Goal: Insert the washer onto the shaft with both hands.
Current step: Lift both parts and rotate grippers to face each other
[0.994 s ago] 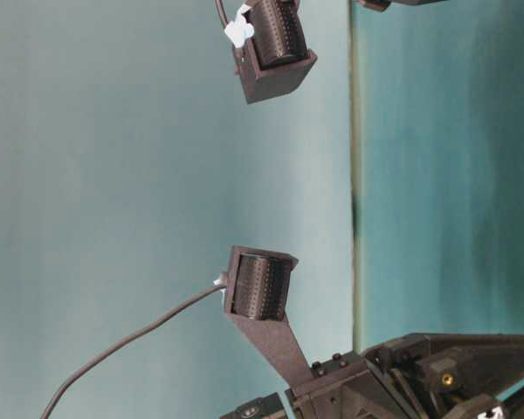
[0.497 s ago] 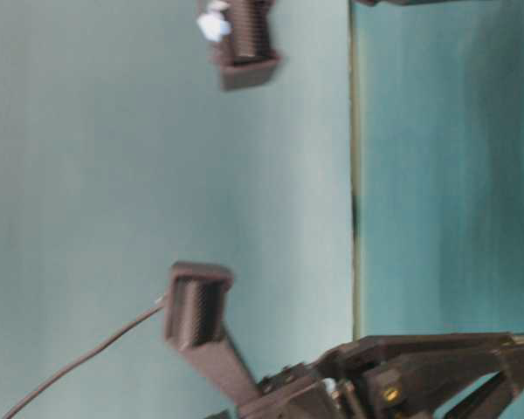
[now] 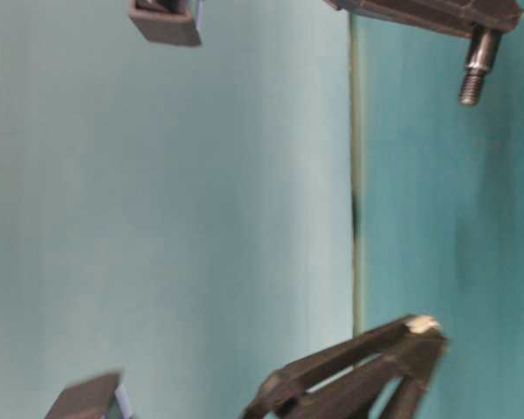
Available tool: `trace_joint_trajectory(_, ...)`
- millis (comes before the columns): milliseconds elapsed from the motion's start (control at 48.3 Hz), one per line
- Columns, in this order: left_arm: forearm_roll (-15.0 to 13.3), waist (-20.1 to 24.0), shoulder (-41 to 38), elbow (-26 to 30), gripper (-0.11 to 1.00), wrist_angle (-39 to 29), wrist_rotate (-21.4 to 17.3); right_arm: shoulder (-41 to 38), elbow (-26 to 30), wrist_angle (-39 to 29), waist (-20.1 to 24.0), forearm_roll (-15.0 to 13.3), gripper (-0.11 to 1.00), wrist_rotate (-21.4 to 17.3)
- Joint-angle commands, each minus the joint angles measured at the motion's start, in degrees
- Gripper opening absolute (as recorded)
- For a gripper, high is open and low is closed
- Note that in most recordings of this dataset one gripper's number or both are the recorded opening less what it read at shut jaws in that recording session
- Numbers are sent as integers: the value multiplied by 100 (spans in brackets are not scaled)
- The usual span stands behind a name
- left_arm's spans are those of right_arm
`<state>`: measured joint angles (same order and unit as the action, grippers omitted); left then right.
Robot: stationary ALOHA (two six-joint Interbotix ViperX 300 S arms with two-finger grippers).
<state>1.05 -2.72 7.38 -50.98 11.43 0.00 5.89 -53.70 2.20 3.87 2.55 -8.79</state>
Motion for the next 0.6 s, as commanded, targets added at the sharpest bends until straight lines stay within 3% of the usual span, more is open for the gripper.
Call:
trace_joint_trajectory(0, 18, 0, 132, -18, 36, 431, 26, 114, -35, 431, 62, 0, -1, -53)
trace_joint_trajectory(290, 9, -26, 114, -9, 36, 1002, 53, 114, -431, 1591, 158, 0, -1, -62)
trace_joint_trajectory(580, 18, -26, 18, 105, 36, 1046, 70, 53, -501, 1819, 167, 0, -1, -62)
